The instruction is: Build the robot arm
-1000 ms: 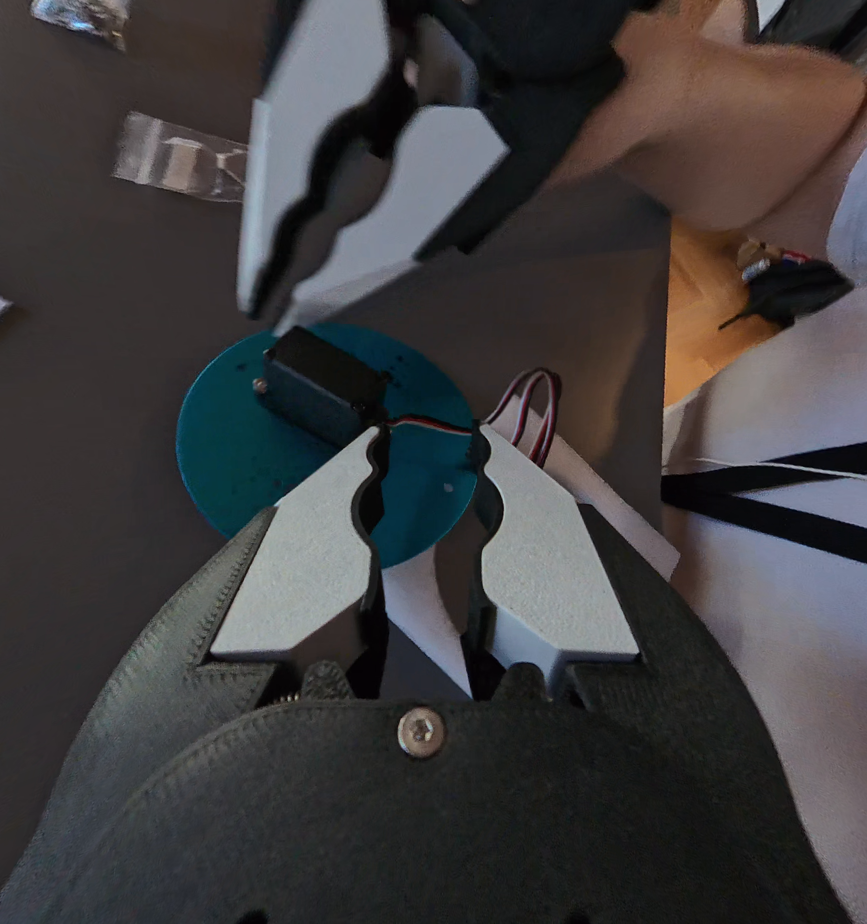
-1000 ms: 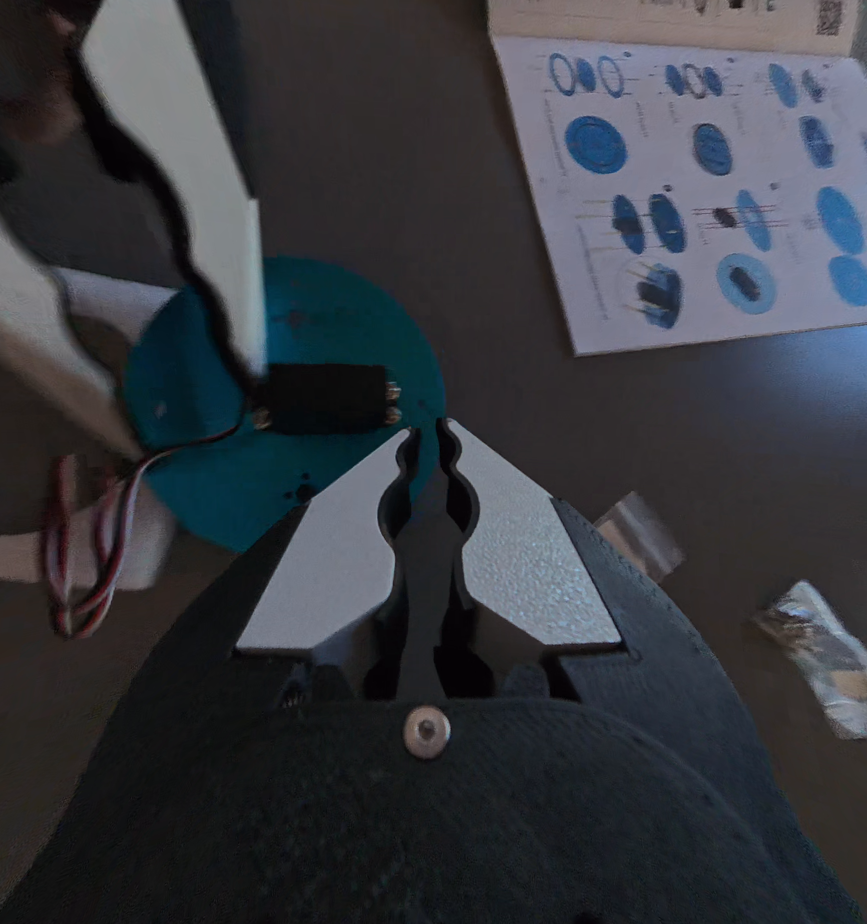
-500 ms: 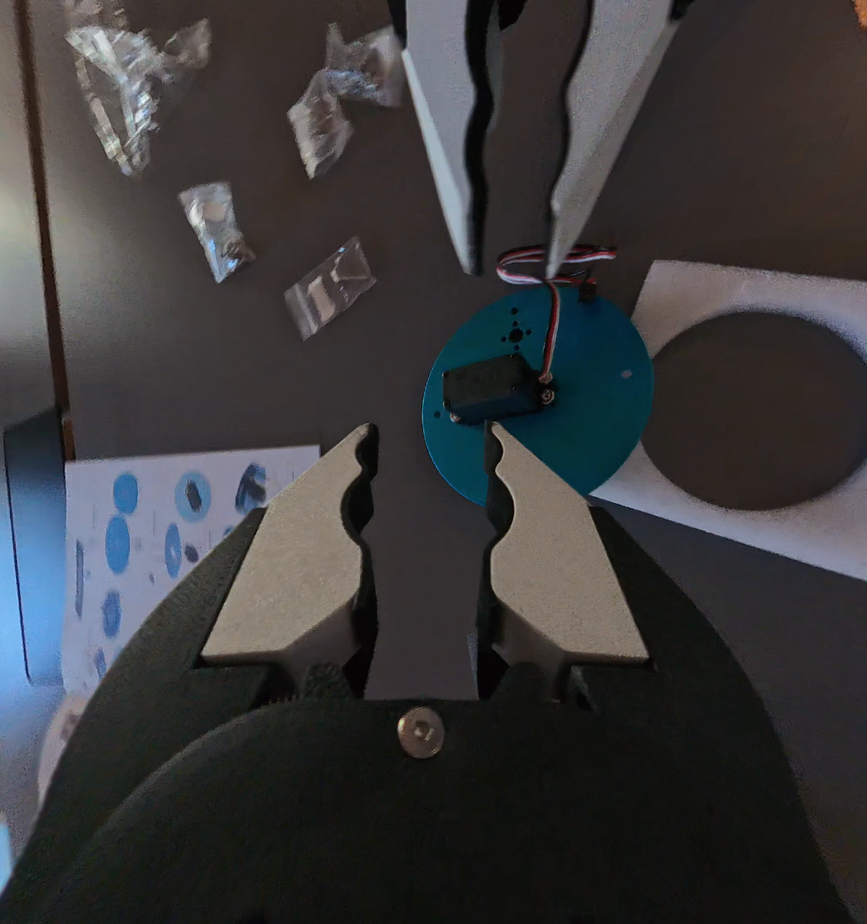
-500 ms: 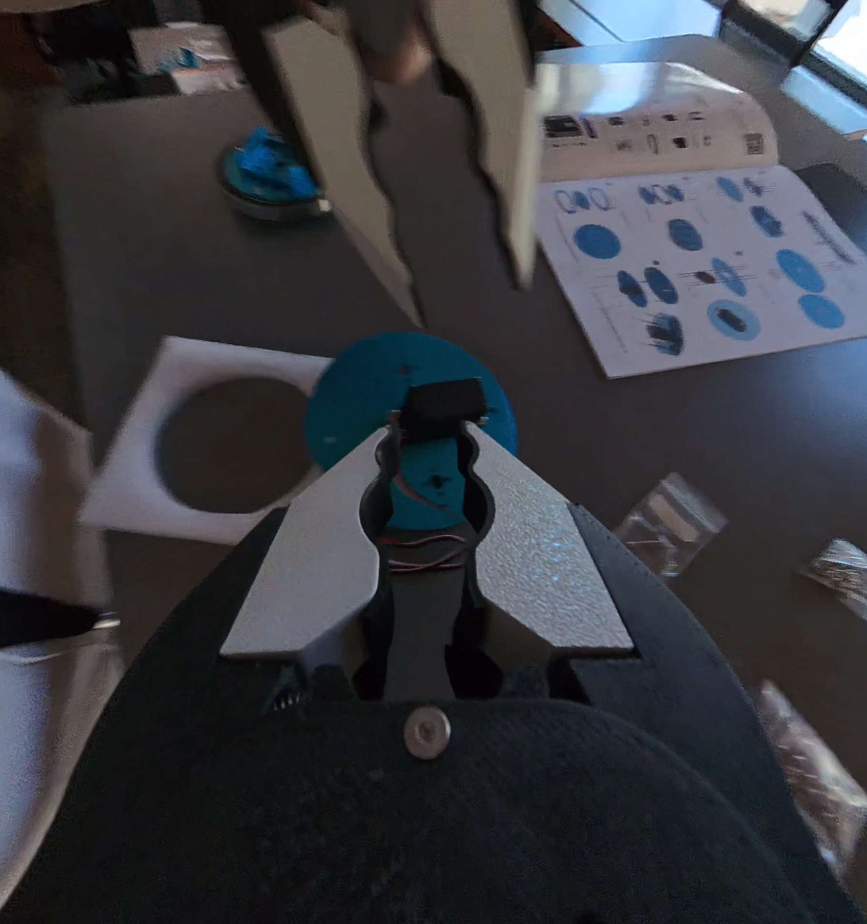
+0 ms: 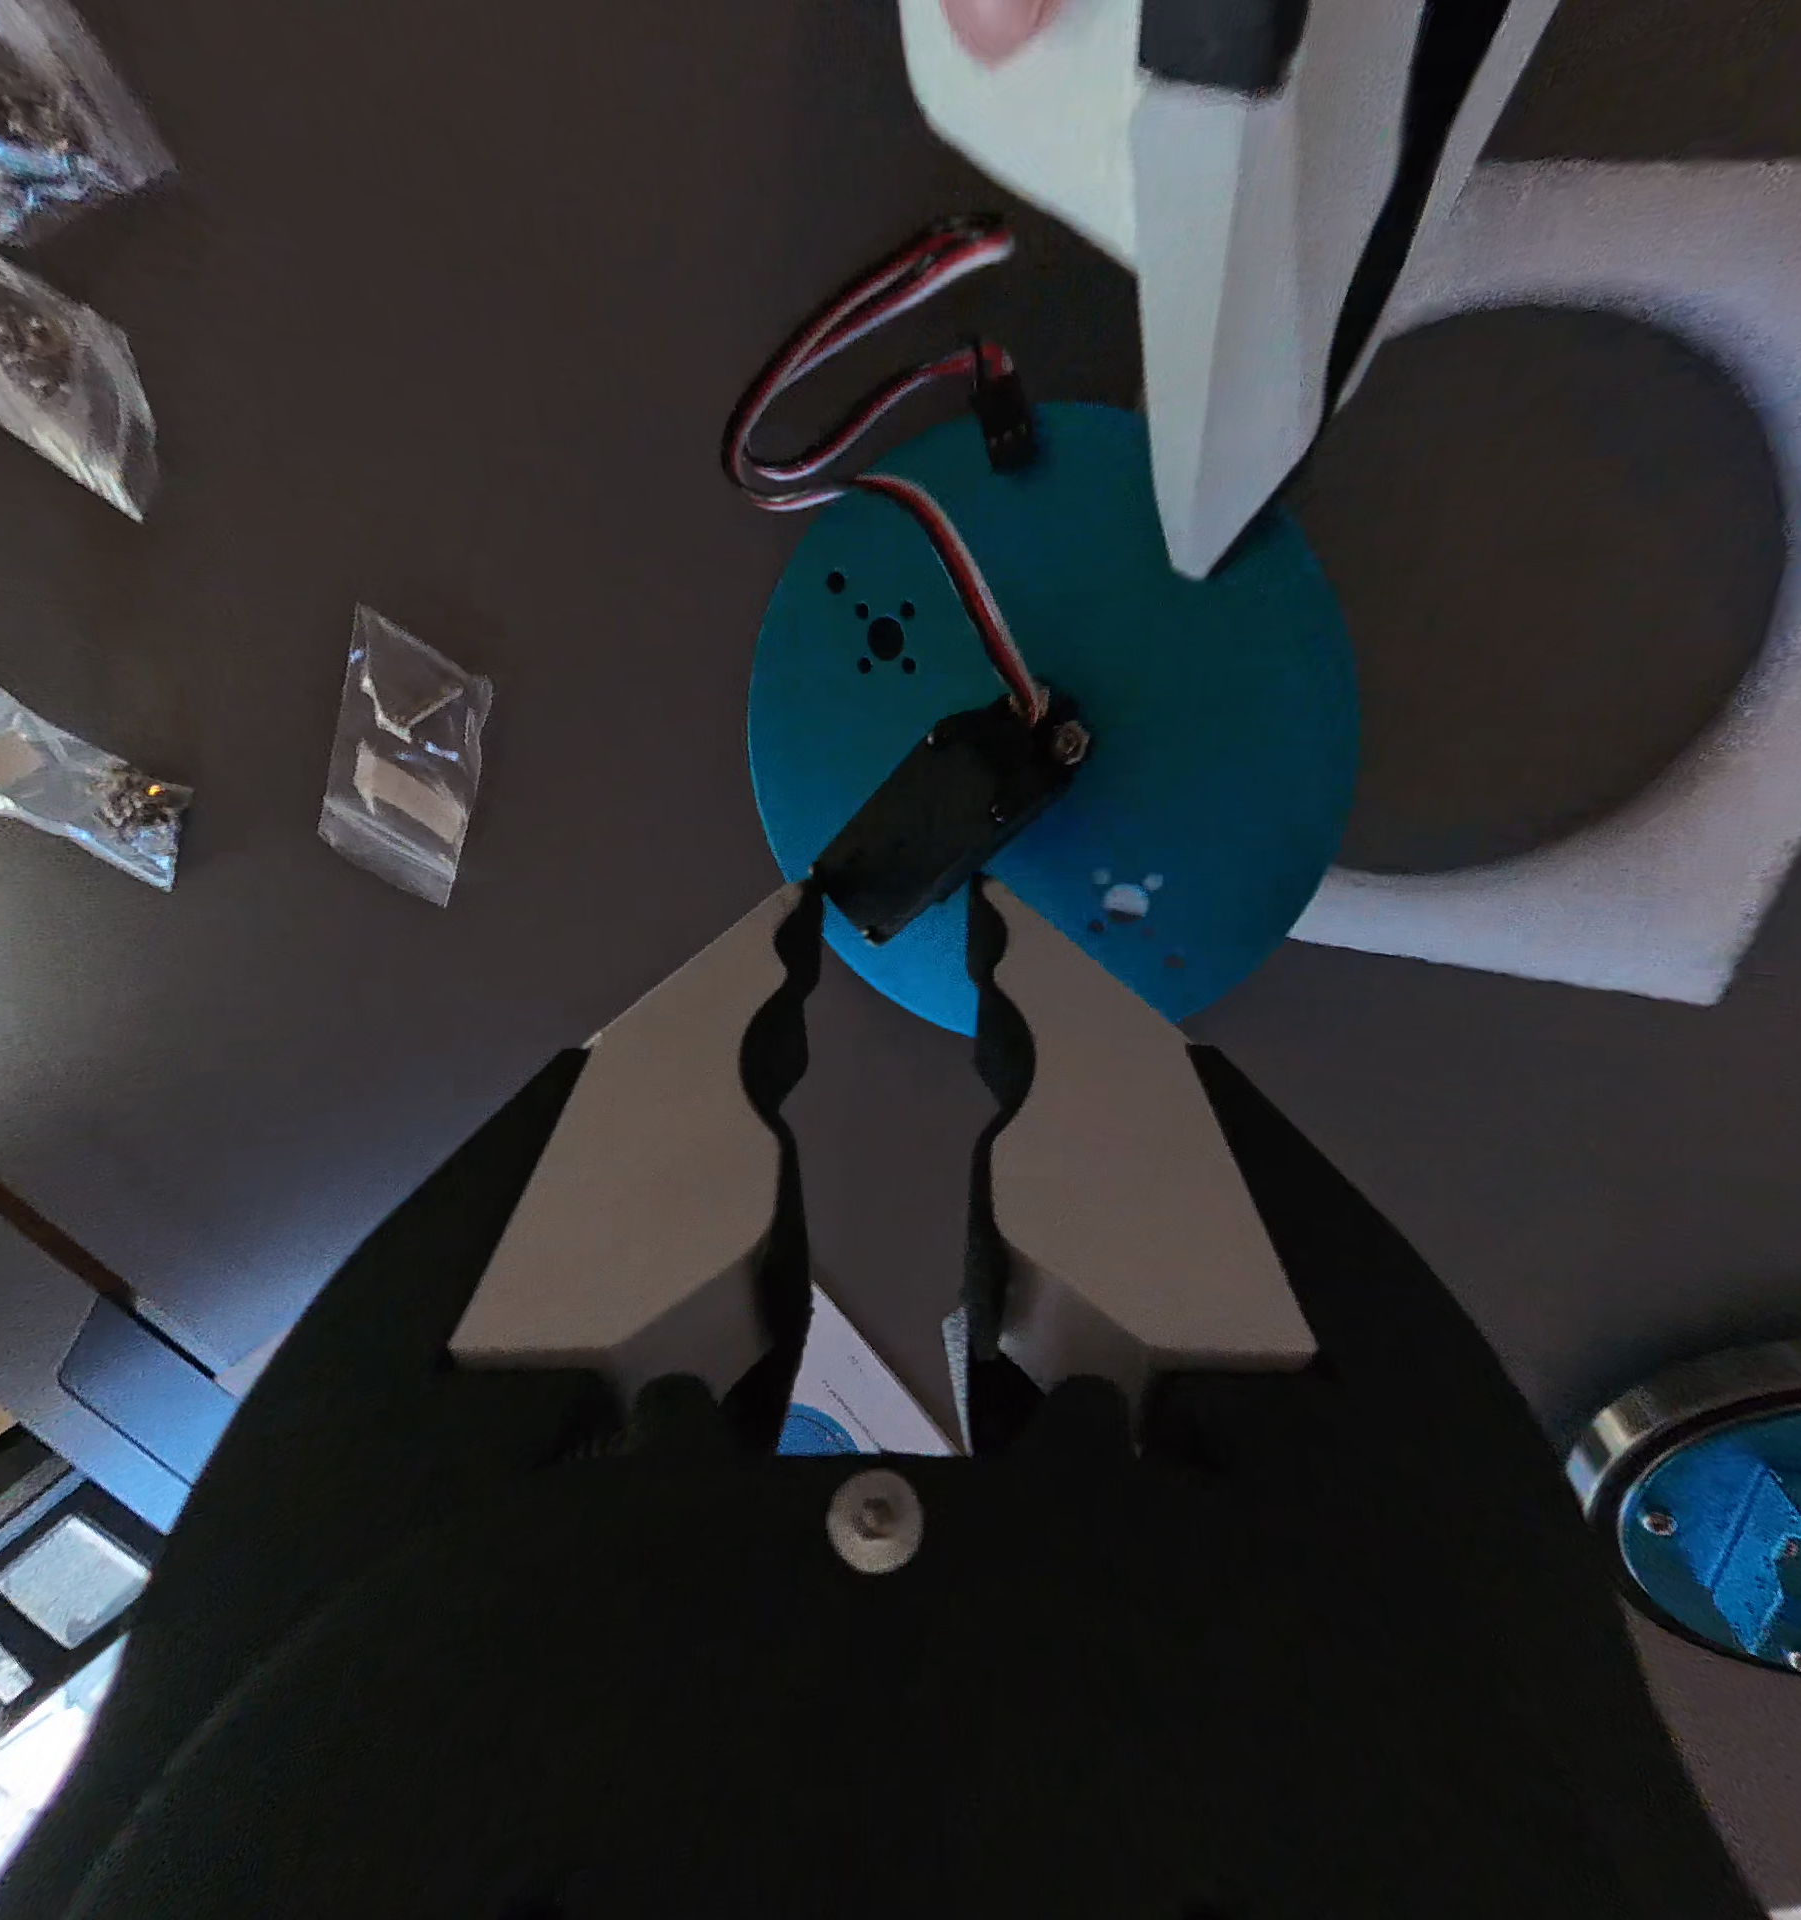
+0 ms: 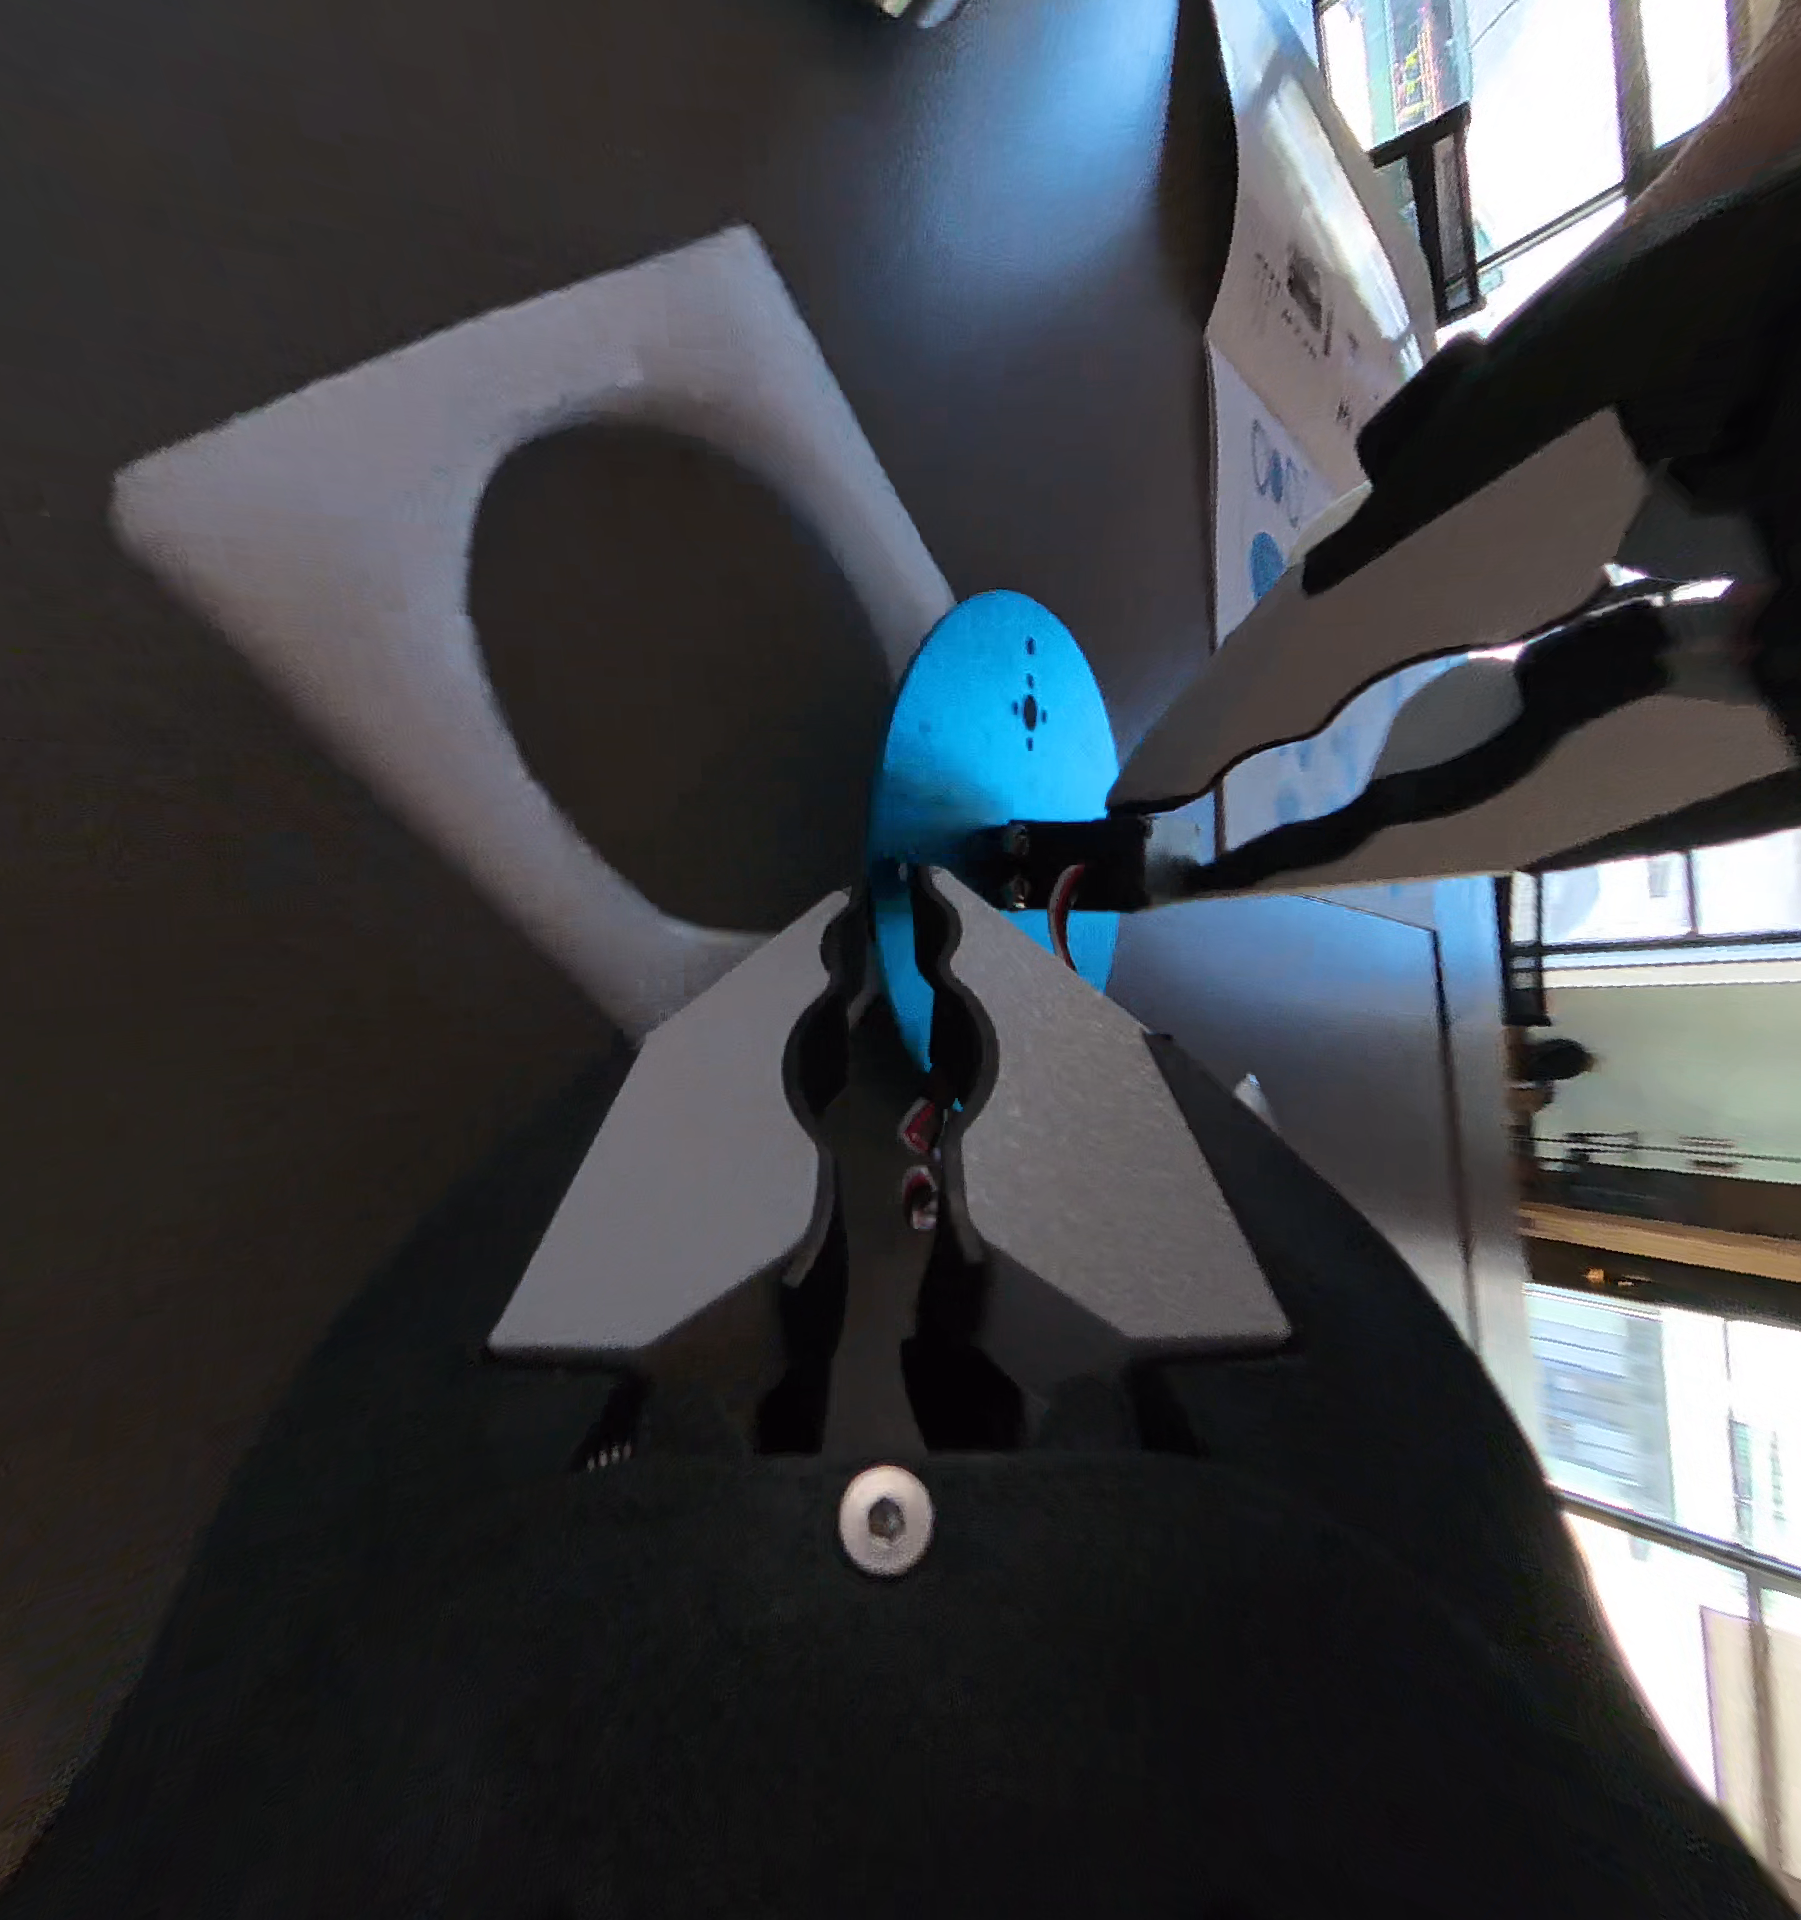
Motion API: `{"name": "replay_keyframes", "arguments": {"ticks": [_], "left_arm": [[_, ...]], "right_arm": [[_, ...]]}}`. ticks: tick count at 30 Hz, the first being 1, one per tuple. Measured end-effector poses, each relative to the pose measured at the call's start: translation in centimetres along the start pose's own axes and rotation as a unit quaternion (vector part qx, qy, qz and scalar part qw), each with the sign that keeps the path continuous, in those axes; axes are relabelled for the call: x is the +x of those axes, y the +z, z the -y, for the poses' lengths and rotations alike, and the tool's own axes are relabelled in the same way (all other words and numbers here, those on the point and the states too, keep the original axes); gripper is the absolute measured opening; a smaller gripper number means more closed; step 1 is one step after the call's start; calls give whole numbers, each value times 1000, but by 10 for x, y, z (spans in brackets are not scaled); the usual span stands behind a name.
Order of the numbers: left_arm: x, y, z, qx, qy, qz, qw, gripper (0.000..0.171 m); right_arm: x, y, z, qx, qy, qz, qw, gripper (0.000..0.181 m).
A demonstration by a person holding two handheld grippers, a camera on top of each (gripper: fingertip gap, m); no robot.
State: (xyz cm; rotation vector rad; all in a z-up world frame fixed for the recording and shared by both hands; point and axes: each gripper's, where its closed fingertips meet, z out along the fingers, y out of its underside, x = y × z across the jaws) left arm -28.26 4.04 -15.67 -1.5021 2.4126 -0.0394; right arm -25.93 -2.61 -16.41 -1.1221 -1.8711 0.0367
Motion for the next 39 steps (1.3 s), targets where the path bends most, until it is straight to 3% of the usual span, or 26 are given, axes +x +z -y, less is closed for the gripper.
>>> {"name": "replay_keyframes", "arguments": {"ticks": [7,10,14,18,23,25,26,30,33,35,37,39], "left_arm": [[9,-5,-2,61,-120,-28,991,17],[5,-7,9,113,-179,-27,977,18],[-3,-3,17,154,-250,-27,956,36],[-15,1,14,151,-230,39,961,39],[-15,8,27,160,-207,2,965,53],[-14,16,26,144,-191,-2,971,32],[-13,18,28,143,-192,-11,971,30],[-6,17,27,150,-238,-12,960,24],[1,13,24,147,-264,19,953,22],[6,10,22,140,-277,41,950,21],[8,10,23,131,-290,56,946,22],[8,10,23,125,-311,66,940,22]], "right_arm": [[17,-14,-51,-49,-100,5,994,4],[15,-12,-65,-32,-98,35,994,6],[17,-16,-66,24,-45,56,997,9],[22,-18,-74,47,-67,47,996,5],[21,-18,-77,56,-157,10,986,4],[21,-17,-77,66,-154,-7,986,4],[24,-17,-79,60,-150,-25,987,5],[32,-26,-85,22,-72,-95,993,11],[31,-39,-82,61,36,-90,993,13],[31,-46,-74,104,140,-42,984,20],[30,-50,-59,159,237,46,957,37],[33,-52,-44,206,279,128,929,45]]}}
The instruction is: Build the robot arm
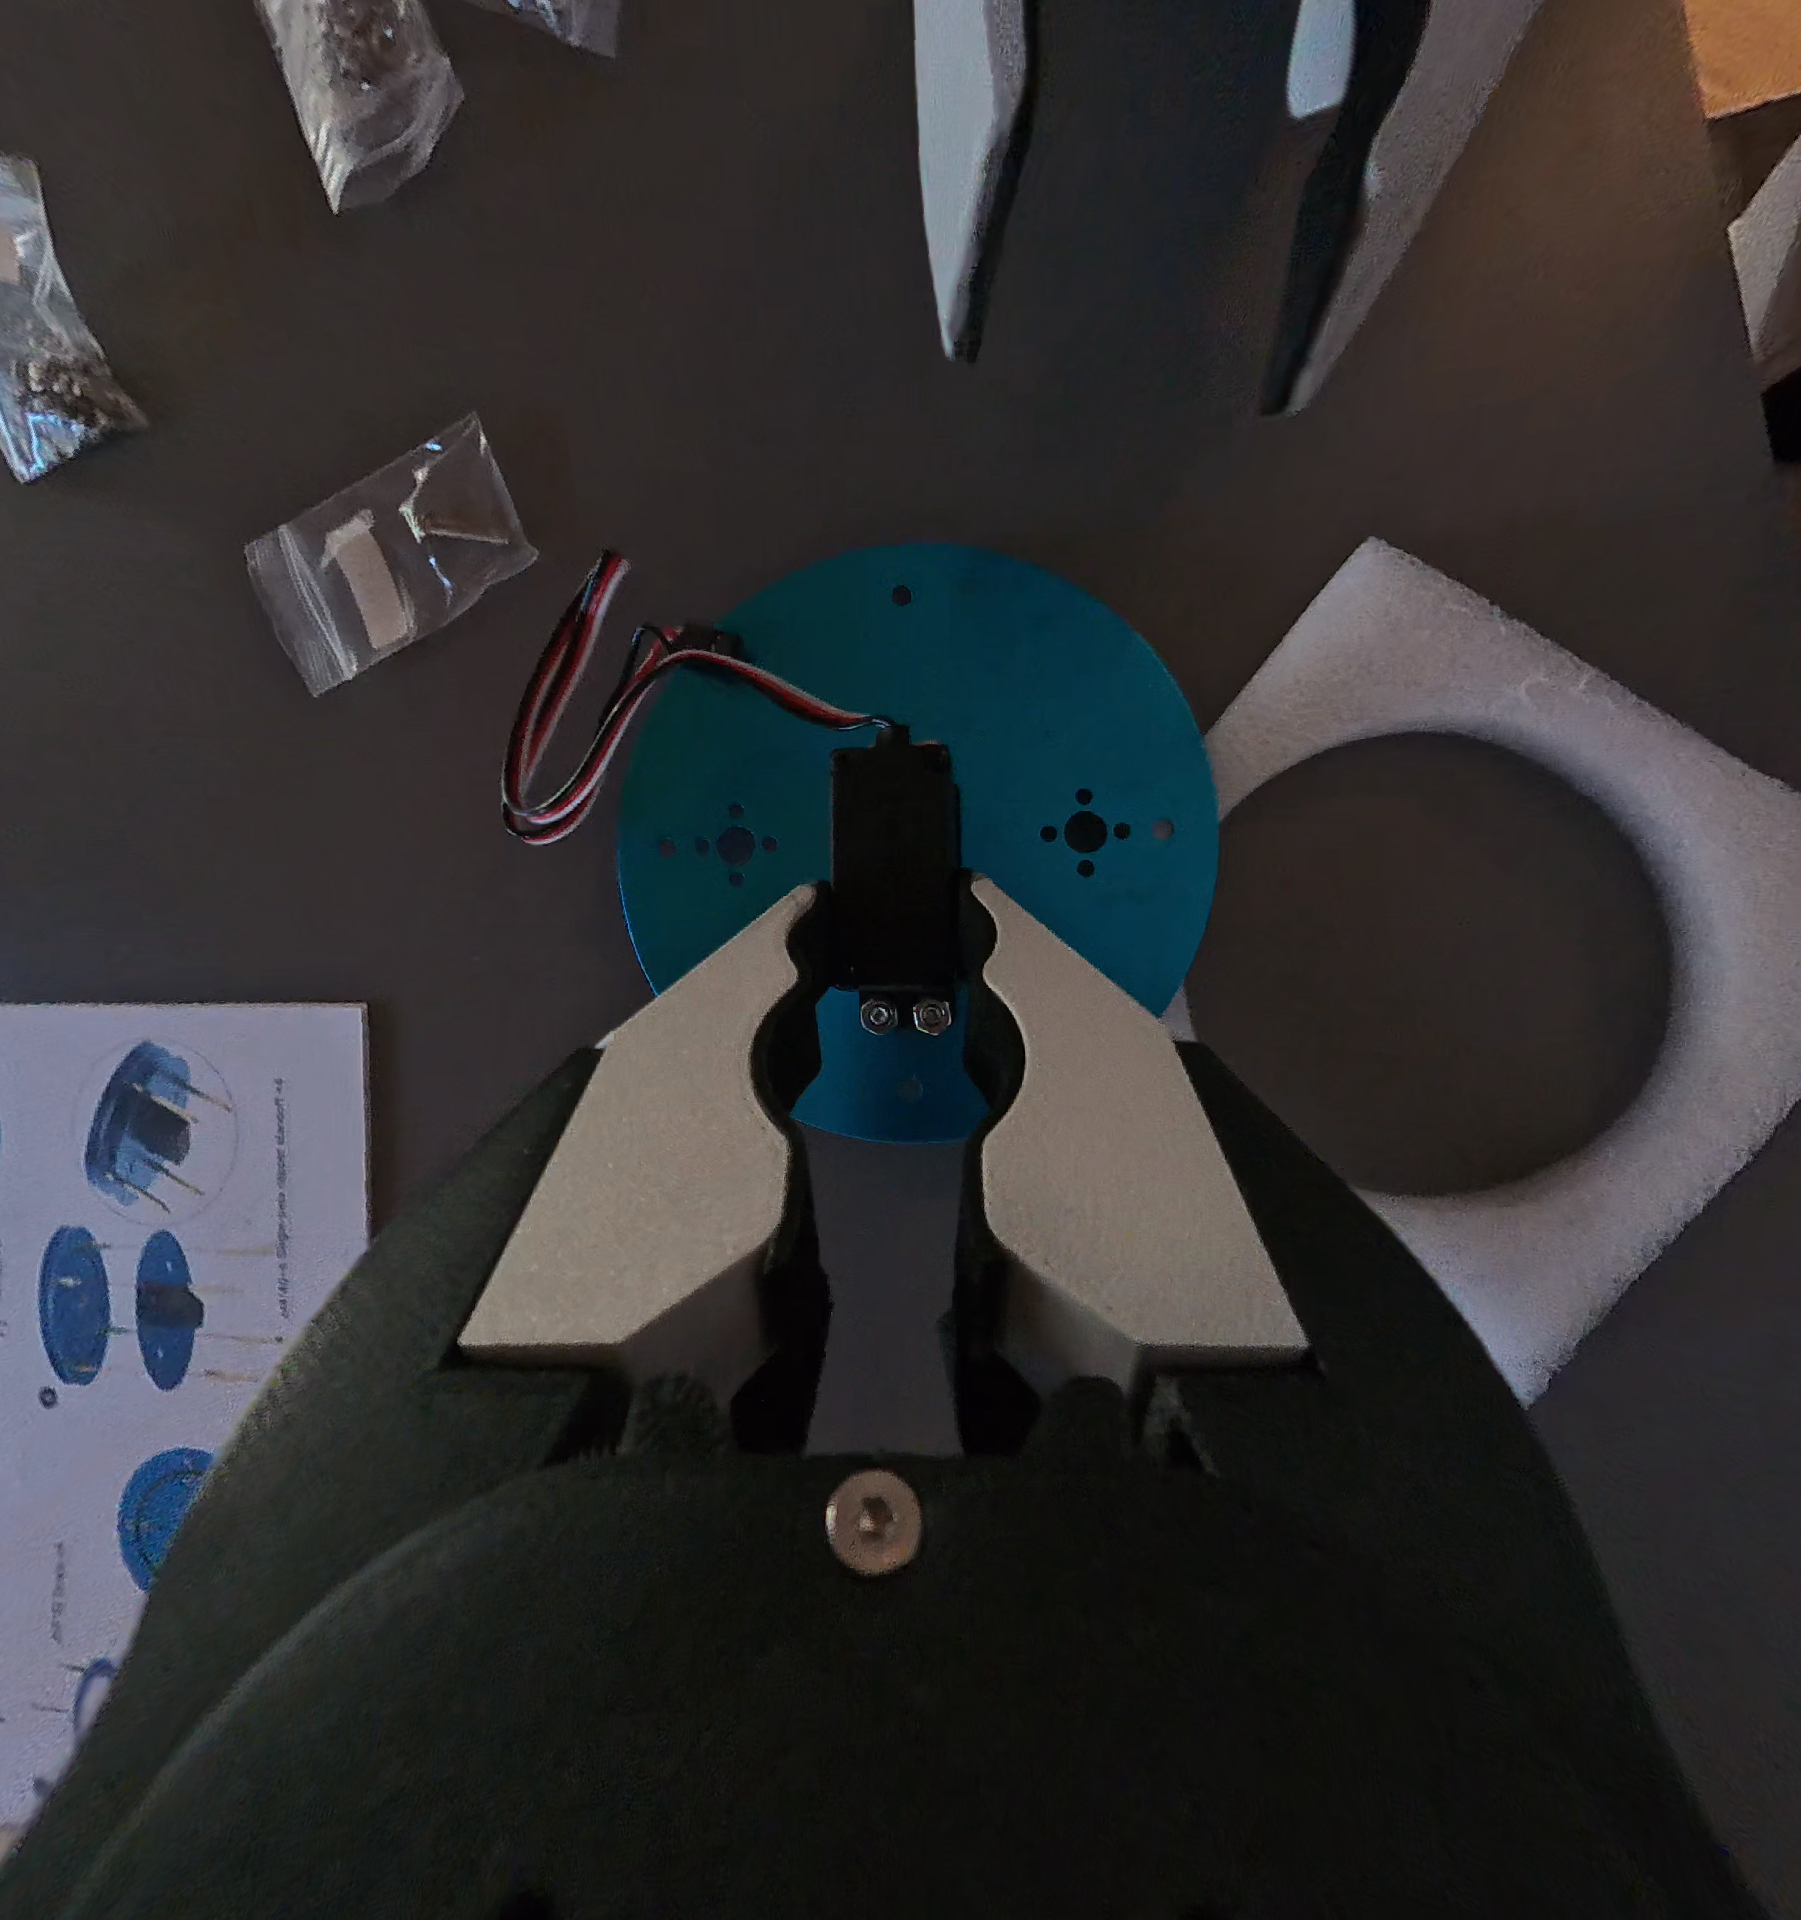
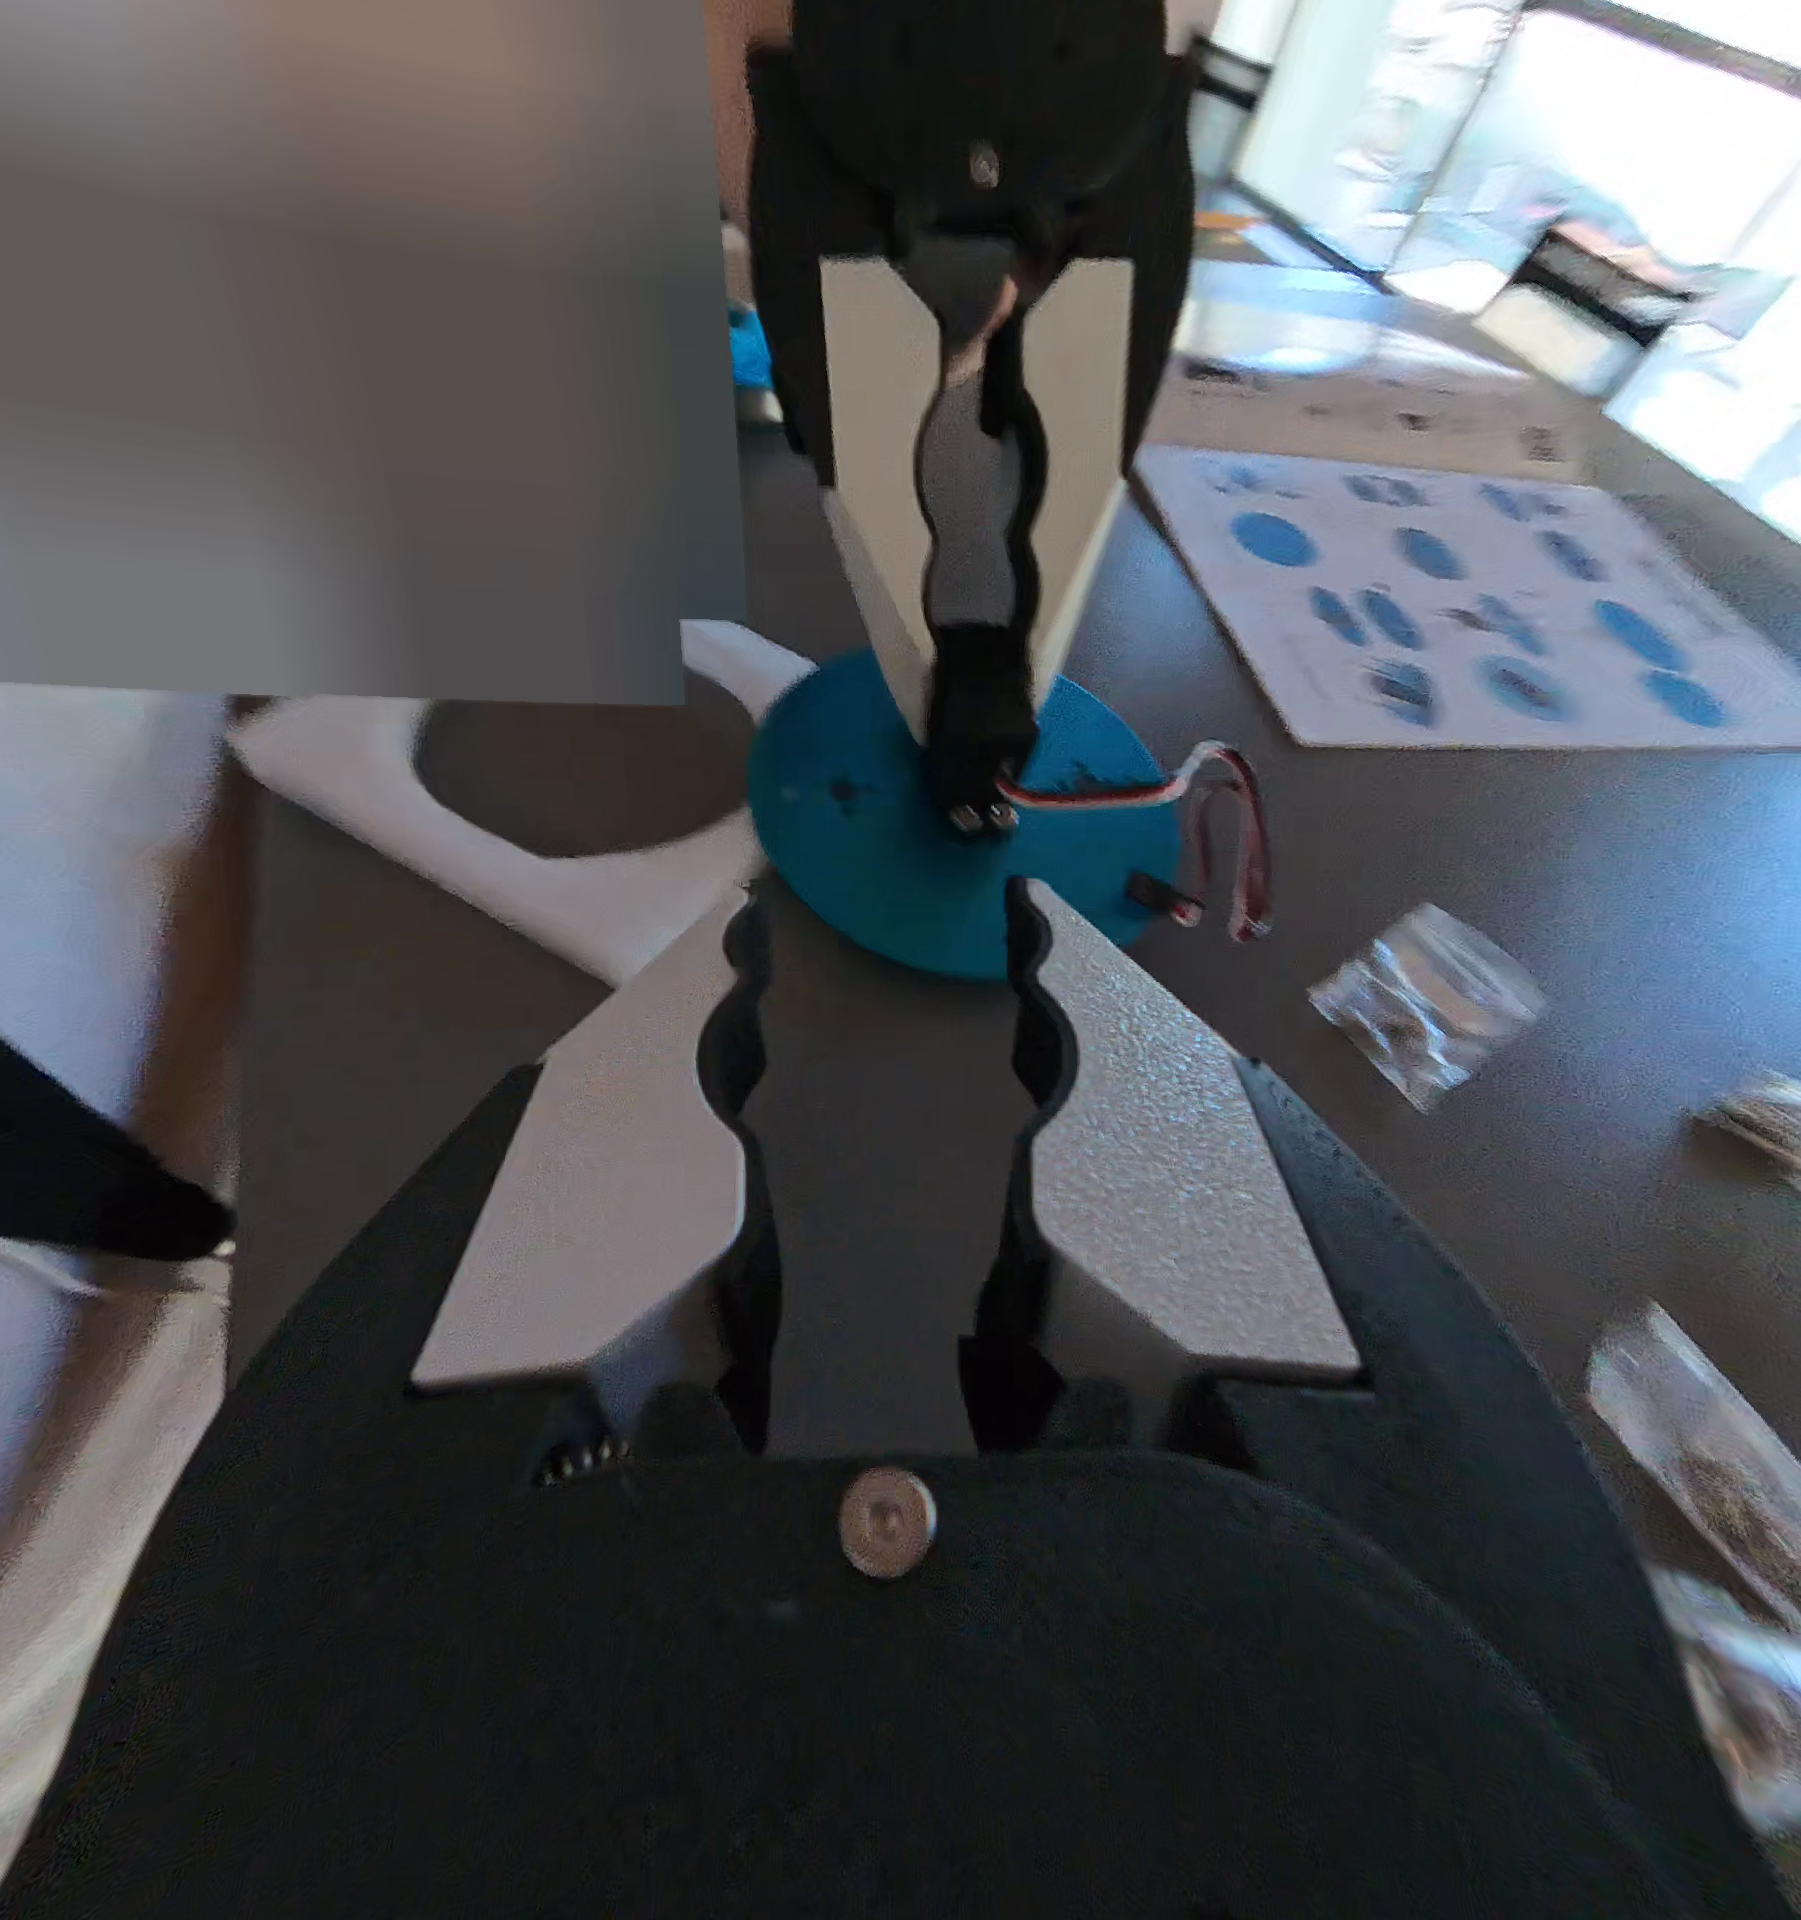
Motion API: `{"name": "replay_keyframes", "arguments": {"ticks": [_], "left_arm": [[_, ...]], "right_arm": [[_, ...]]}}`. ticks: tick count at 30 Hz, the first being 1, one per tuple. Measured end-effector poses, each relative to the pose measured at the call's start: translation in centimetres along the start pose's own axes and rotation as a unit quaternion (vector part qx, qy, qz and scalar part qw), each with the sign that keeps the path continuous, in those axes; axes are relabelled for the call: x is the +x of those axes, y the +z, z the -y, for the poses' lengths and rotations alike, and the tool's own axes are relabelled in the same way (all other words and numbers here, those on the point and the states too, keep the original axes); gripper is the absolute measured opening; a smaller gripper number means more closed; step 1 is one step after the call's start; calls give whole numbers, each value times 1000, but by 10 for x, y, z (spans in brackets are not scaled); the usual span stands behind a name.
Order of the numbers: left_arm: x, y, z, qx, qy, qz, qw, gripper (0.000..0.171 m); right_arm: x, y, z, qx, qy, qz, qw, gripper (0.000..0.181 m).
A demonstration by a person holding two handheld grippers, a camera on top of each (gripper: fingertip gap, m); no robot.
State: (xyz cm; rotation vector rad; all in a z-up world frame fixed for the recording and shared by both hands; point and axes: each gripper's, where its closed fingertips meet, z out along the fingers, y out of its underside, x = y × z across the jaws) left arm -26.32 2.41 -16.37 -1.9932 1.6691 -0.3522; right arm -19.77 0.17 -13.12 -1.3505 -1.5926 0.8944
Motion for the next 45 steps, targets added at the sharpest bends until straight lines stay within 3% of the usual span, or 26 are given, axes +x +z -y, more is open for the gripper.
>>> {"name": "replay_keyframes", "arguments": {"ticks": [2,6,9,13,23,45], "left_arm": [[0,1,1,2,-16,13,1000,22],[0,0,1,14,-32,31,999,22],[1,0,1,22,-30,33,999,22],[1,1,2,29,-26,26,999,22],[0,1,3,41,-37,20,998,22],[1,0,3,47,-49,42,997,22]], "right_arm": [[5,9,4,-4,19,40,999,45],[19,35,-16,-80,25,68,994,45],[26,51,-20,-87,24,72,993,33],[27,60,-15,-82,3,88,993,29],[27,62,-16,-89,51,107,989,18],[27,61,-17,-100,25,45,994,17]]}}
